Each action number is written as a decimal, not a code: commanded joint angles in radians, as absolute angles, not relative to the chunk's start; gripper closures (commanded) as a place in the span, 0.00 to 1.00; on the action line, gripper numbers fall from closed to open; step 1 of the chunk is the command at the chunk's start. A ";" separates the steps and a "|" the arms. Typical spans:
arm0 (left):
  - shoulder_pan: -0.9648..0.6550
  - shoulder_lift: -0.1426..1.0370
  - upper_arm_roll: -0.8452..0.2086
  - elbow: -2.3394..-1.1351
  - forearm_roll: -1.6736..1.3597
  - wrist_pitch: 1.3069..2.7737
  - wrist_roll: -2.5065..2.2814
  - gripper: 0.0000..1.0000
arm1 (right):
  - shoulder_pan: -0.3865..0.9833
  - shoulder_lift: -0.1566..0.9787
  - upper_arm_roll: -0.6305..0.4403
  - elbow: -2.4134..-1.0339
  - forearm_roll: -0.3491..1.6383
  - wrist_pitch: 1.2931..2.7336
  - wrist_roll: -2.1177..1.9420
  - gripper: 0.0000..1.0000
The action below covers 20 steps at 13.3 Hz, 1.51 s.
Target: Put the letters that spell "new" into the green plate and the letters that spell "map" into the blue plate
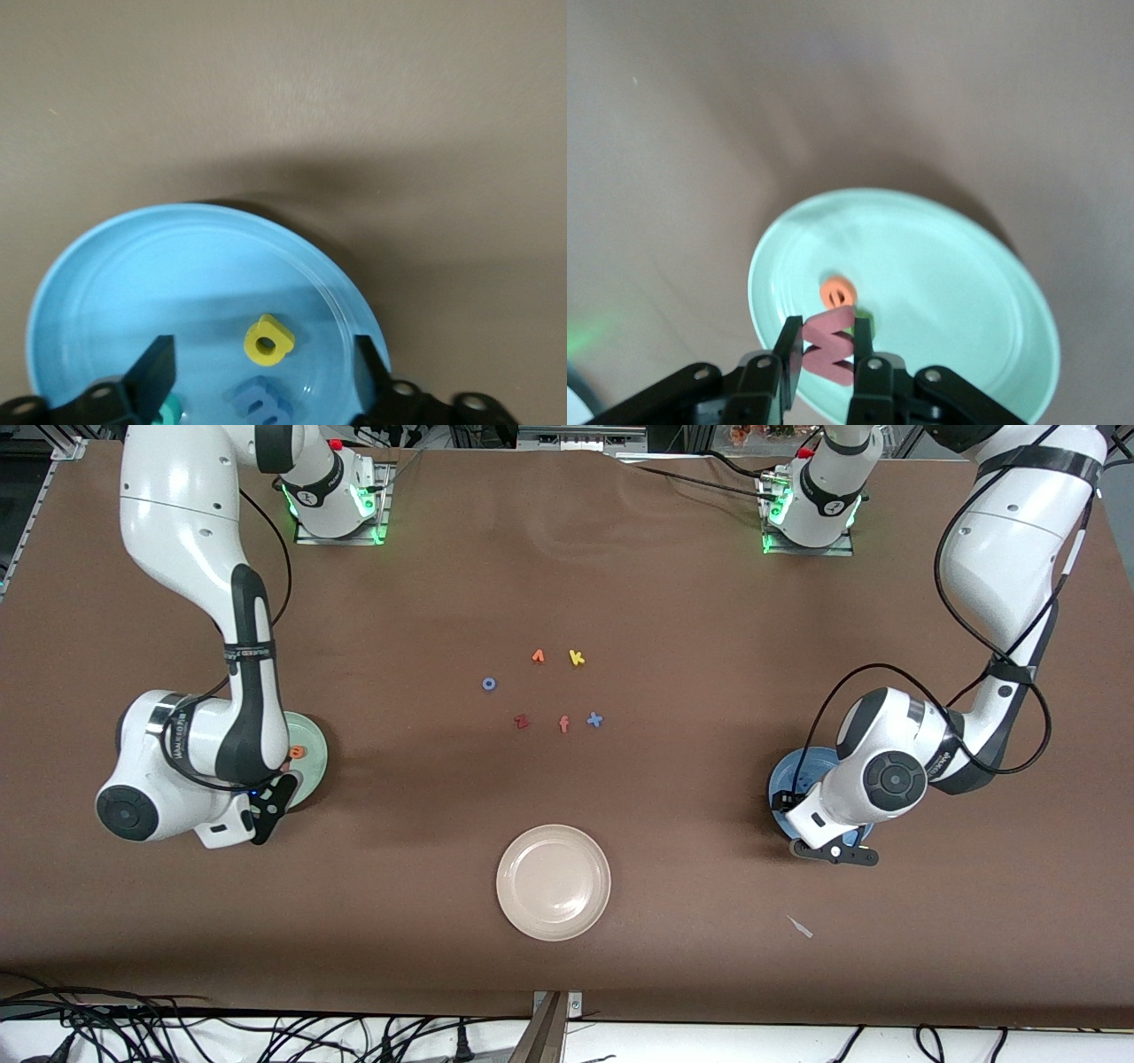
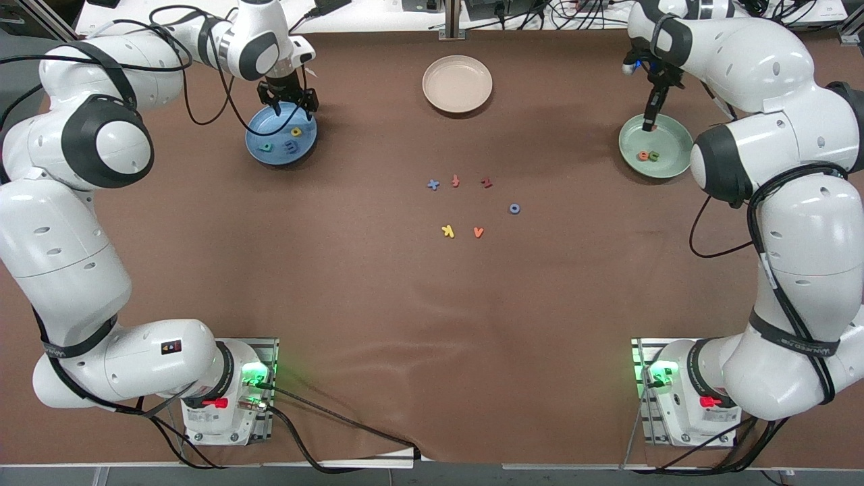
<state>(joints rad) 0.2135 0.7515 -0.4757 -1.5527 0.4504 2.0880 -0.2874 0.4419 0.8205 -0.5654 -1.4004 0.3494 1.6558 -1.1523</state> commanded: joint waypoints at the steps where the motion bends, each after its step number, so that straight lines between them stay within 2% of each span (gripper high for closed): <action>1: 0.221 0.626 -0.527 -1.556 0.462 1.981 -0.279 0.00 | 0.405 0.821 -0.574 -1.419 0.397 1.634 -1.105 0.00; 3: 0.225 0.524 -0.566 -1.551 0.431 1.895 -0.279 0.00 | 0.408 0.815 -0.574 -1.416 0.397 1.617 -1.063 0.00; 6: 0.239 0.401 -0.561 -1.536 0.296 1.861 -0.278 0.00 | 0.419 0.793 -0.569 -1.408 0.399 1.615 -0.953 0.00; 10: 0.238 0.388 -0.568 -1.303 0.266 1.556 -0.206 0.00 | 0.486 0.756 -0.572 -1.405 0.399 1.593 -0.715 0.00; 12: 0.213 0.342 -0.536 -1.292 0.213 1.542 -0.192 0.00 | 0.520 0.741 -0.577 -1.404 0.396 1.534 -0.614 0.00; 13: 0.180 0.319 -0.484 -1.293 0.201 1.528 -0.192 0.00 | 0.534 0.729 -0.575 -1.404 0.391 1.534 -0.583 0.00; 15: 0.079 0.258 -0.306 -1.308 0.108 1.528 -0.189 0.00 | 0.558 0.723 -0.580 -1.404 0.390 1.529 -0.531 0.00; 17: 0.054 0.220 -0.160 -1.353 -0.050 1.537 -0.155 0.00 | 0.630 0.718 -0.609 -1.410 0.385 1.526 -0.465 0.00; 19: -0.023 0.149 -0.053 -1.461 -0.054 1.574 -0.108 0.00 | 0.641 0.666 -0.582 -1.416 0.335 1.519 -0.337 0.00; 20: -0.028 0.097 -0.043 -1.532 -0.054 1.600 -0.103 0.00 | 0.623 0.634 -0.524 -1.419 0.284 1.516 -0.286 0.00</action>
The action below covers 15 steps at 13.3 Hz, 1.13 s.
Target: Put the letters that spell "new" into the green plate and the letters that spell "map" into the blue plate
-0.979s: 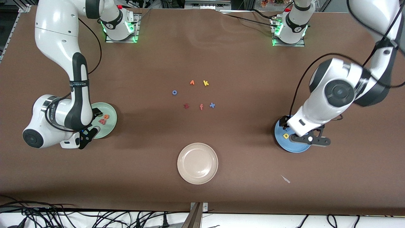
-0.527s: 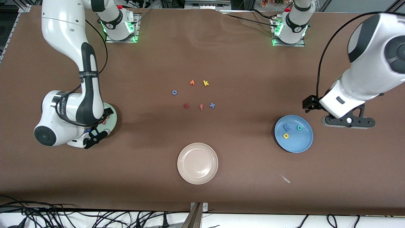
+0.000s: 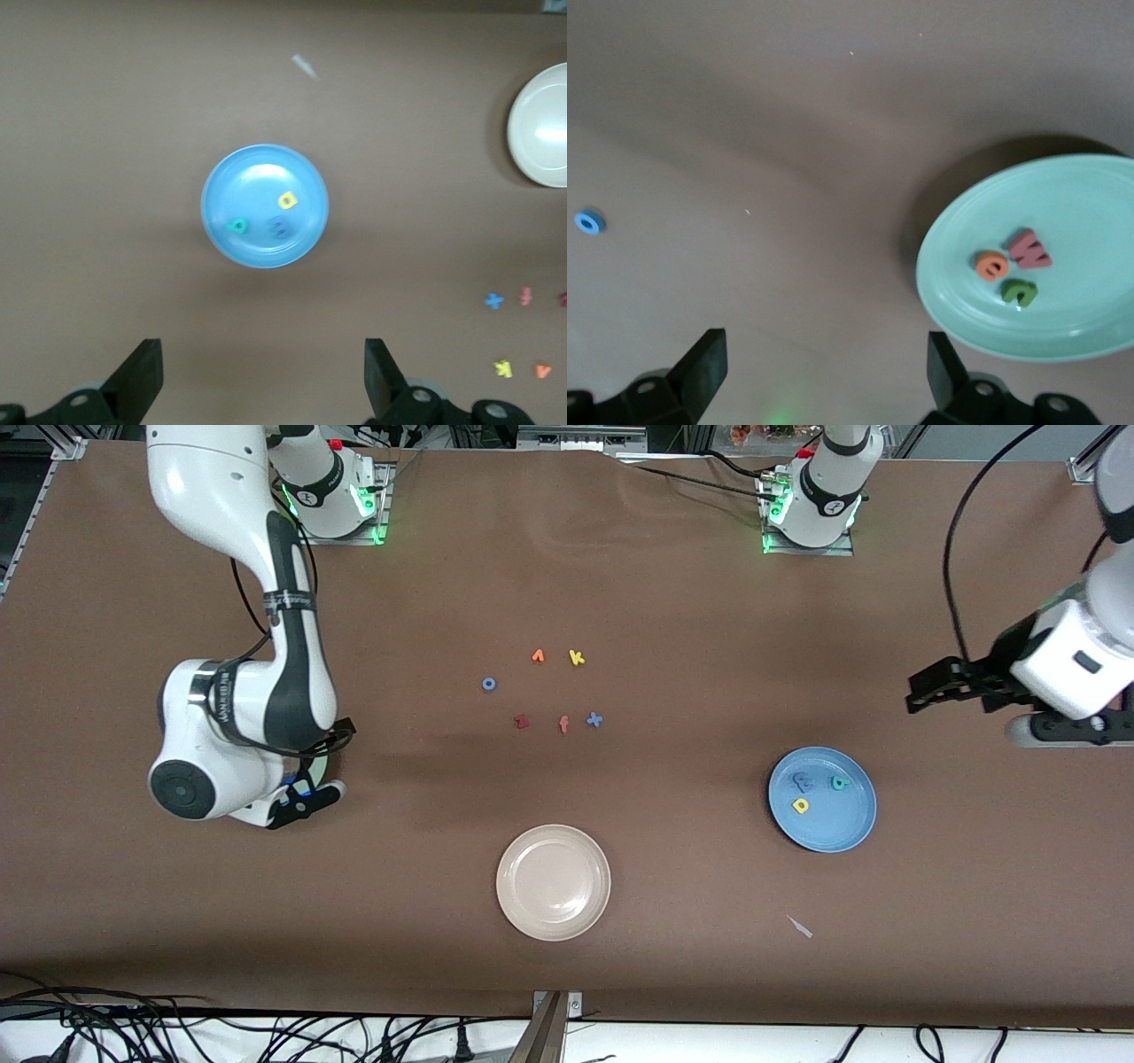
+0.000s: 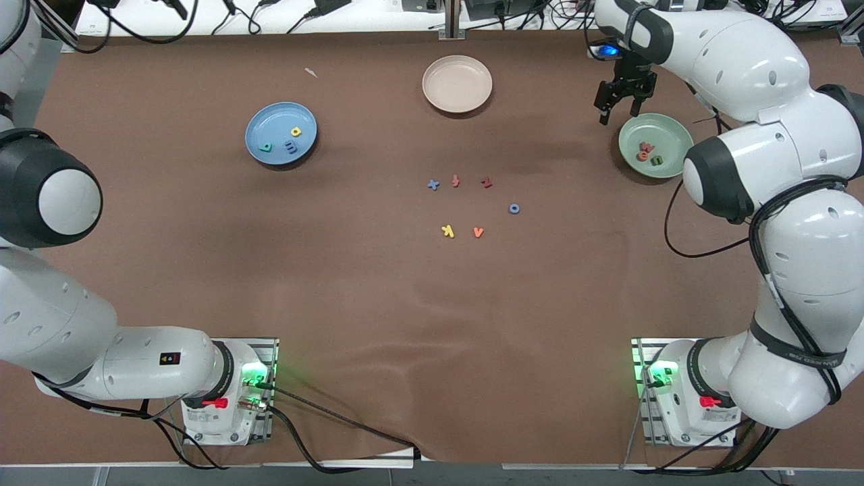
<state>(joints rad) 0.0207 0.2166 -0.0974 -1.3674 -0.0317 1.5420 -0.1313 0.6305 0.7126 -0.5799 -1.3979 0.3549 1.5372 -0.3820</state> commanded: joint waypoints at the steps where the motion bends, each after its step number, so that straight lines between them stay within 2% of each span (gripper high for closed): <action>1: -0.023 0.056 -0.043 -1.587 -0.063 1.638 -0.103 0.00 | 0.570 0.586 -0.430 -1.443 0.215 1.523 -0.220 0.00; 3: -0.018 0.032 -0.055 -1.615 -0.046 1.644 -0.104 0.00 | 0.462 0.478 -0.214 -1.515 0.041 1.555 -0.030 0.00; 5: -0.003 0.032 -0.063 -1.618 -0.046 1.644 -0.103 0.00 | 0.387 0.349 -0.071 -1.627 -0.026 1.616 0.159 0.00; 7: 0.027 0.029 -0.118 -1.618 -0.009 1.644 -0.104 0.00 | 0.292 0.203 0.059 -1.753 -0.066 1.716 0.253 0.00; 9: 0.034 0.020 -0.130 -1.635 -0.006 1.640 -0.100 0.00 | 0.259 0.120 0.069 -1.778 -0.066 1.741 0.241 0.00; 11: 0.034 0.011 -0.129 -1.651 -0.006 1.637 -0.092 0.00 | 0.172 0.049 0.083 -1.775 -0.061 1.741 0.232 0.00; 15: 0.026 0.008 -0.121 -1.652 -0.006 1.632 -0.091 0.00 | 0.075 -0.063 0.083 -1.776 -0.057 1.704 0.201 0.00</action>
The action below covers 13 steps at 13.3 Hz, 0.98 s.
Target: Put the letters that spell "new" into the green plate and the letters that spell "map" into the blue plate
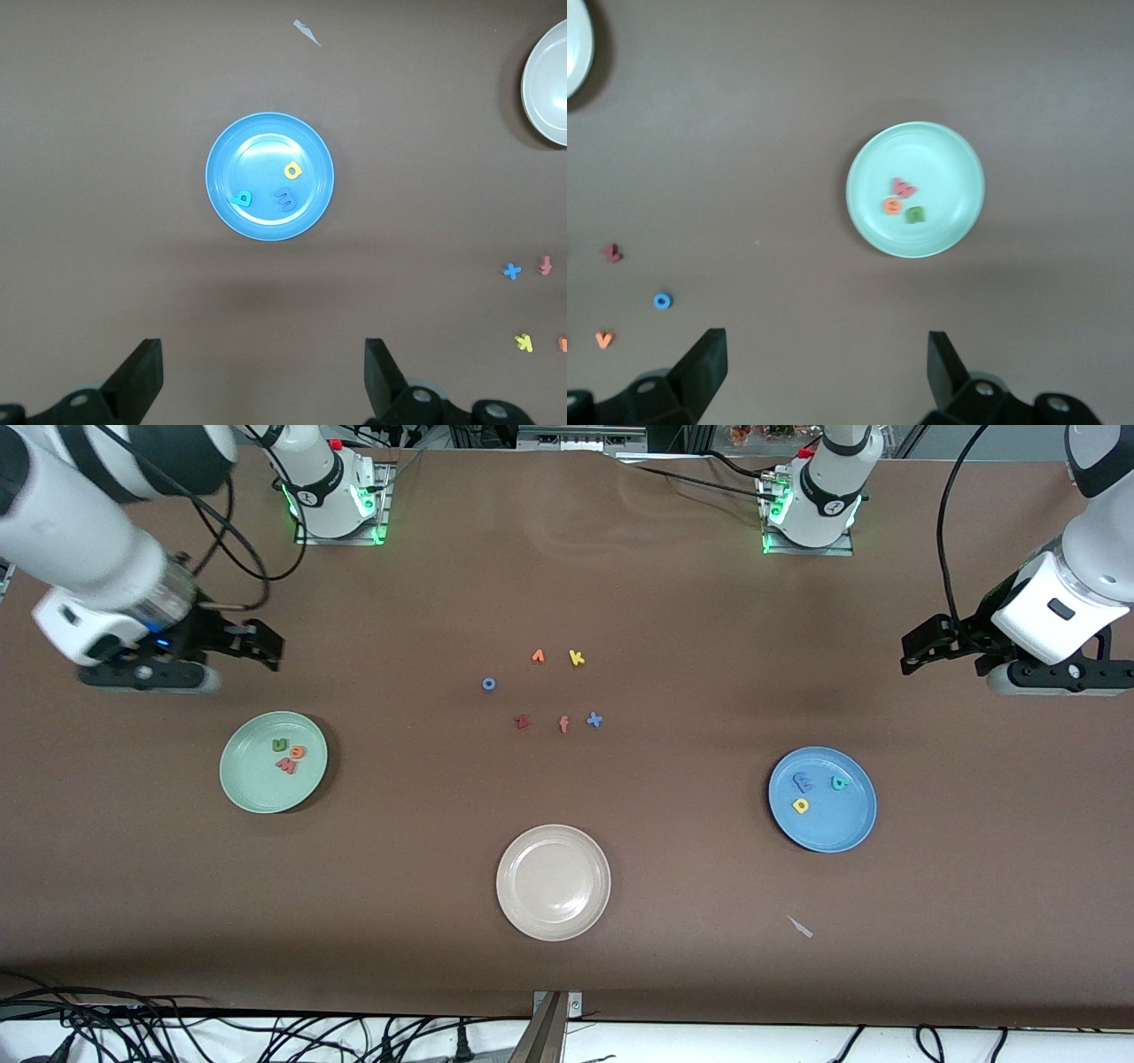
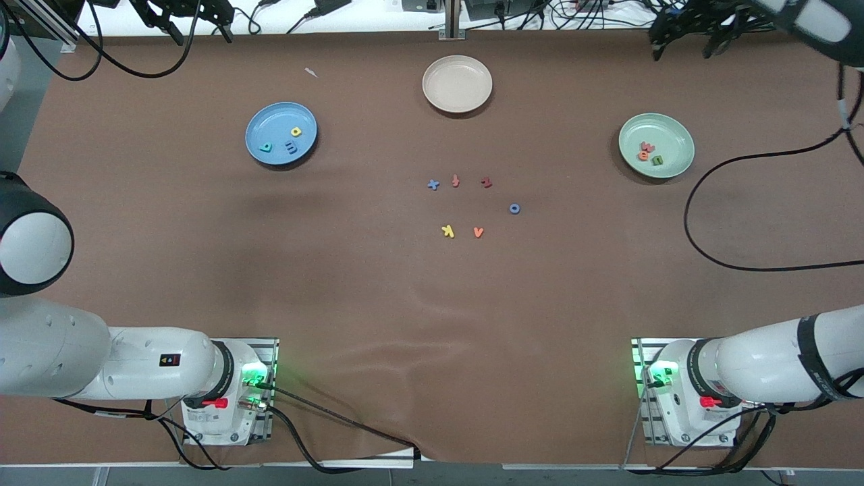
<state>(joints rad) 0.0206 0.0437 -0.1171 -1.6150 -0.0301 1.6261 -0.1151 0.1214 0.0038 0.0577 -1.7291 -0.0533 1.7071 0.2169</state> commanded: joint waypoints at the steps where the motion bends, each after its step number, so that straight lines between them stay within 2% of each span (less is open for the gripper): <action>1: 0.025 -0.004 -0.121 -1.666 -0.006 1.632 -0.089 0.00 | 0.055 -0.083 0.080 -1.775 -0.052 1.704 0.201 0.00; 3: 0.020 -0.029 -0.121 -1.703 -0.006 1.634 -0.089 0.00 | 0.037 -0.103 0.045 -1.770 -0.037 1.707 0.190 0.00; 6: 0.026 -0.017 -0.123 -1.681 -0.008 1.620 -0.092 0.00 | 0.029 -0.095 -0.040 -1.755 0.031 1.700 0.087 0.00; 9: 0.028 -0.015 -0.127 -1.677 -0.008 1.600 -0.092 0.00 | 0.029 -0.052 -0.044 -1.674 0.026 1.587 0.041 0.00; 13: 0.018 -0.014 -0.133 -1.674 -0.005 1.598 -0.084 0.00 | 0.029 -0.048 -0.044 -1.646 0.023 1.499 0.046 0.00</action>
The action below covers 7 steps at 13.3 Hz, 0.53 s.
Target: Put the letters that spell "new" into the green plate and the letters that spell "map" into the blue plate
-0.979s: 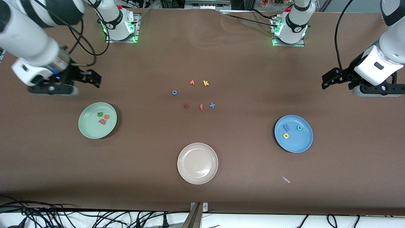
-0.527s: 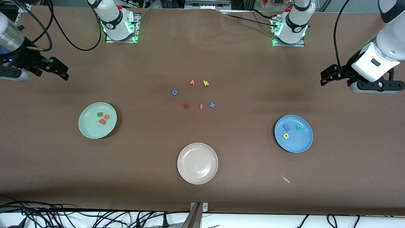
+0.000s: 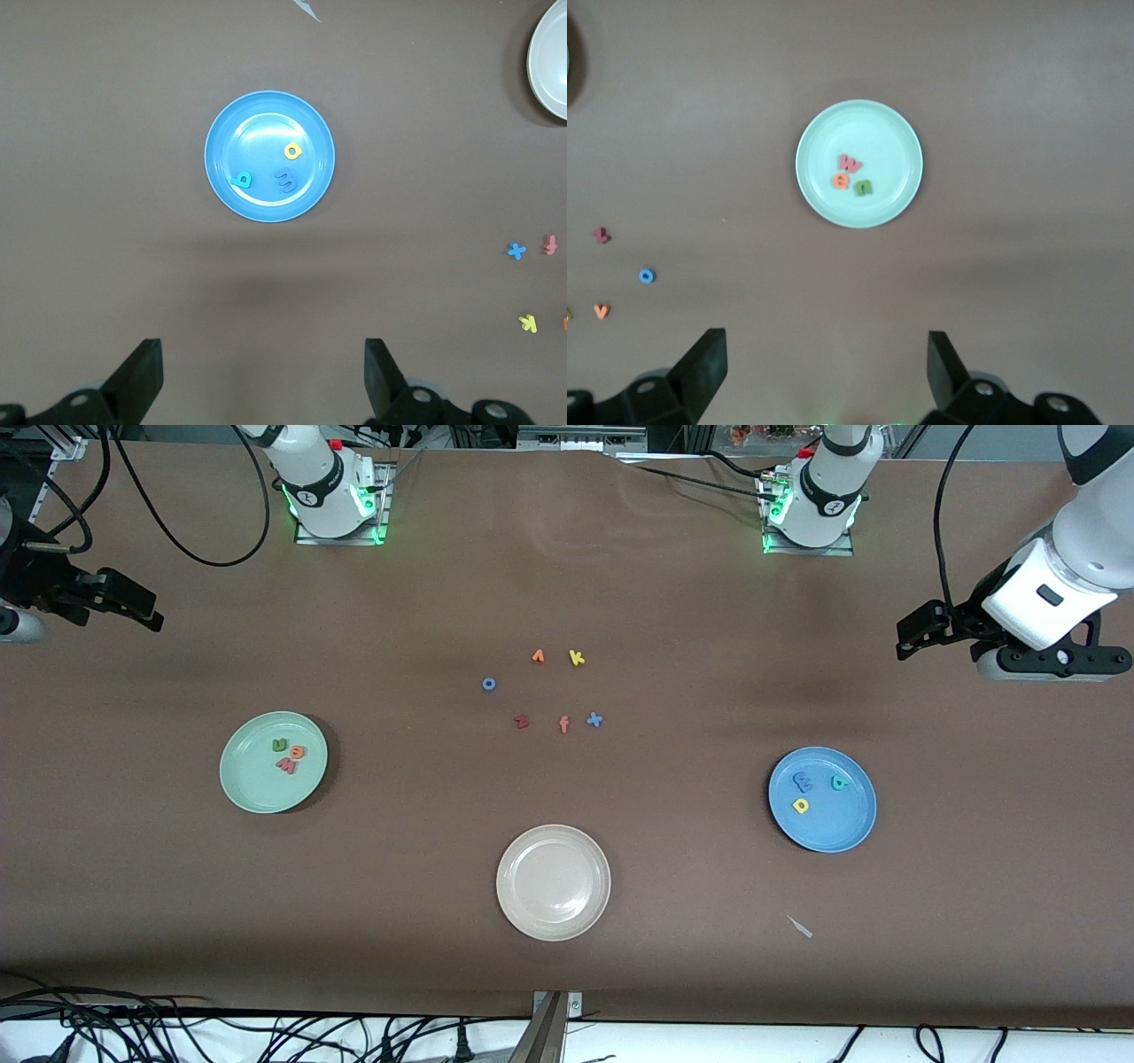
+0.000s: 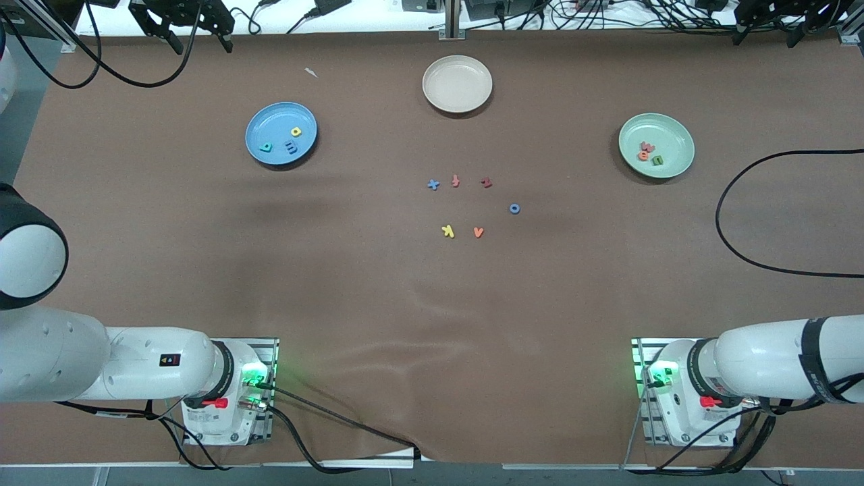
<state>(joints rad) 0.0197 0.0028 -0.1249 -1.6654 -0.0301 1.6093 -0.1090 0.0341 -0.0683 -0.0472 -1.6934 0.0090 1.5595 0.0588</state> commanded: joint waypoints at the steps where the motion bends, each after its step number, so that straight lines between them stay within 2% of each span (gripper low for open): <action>1: 0.018 -0.014 -0.133 -1.672 -0.003 1.598 -0.080 0.00 | 0.029 -0.041 -0.044 -1.637 0.020 1.484 0.046 0.00; 7: 0.018 -0.014 -0.133 -1.672 -0.005 1.598 -0.034 0.00 | 0.032 -0.006 -0.046 -1.603 0.023 1.473 0.043 0.00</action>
<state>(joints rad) 0.0191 0.0028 -0.1316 -1.6654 -0.0300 1.6087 -0.0555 0.0342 -0.0206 -0.0471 -1.6369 0.0091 1.5032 0.0577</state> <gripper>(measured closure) 0.000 0.000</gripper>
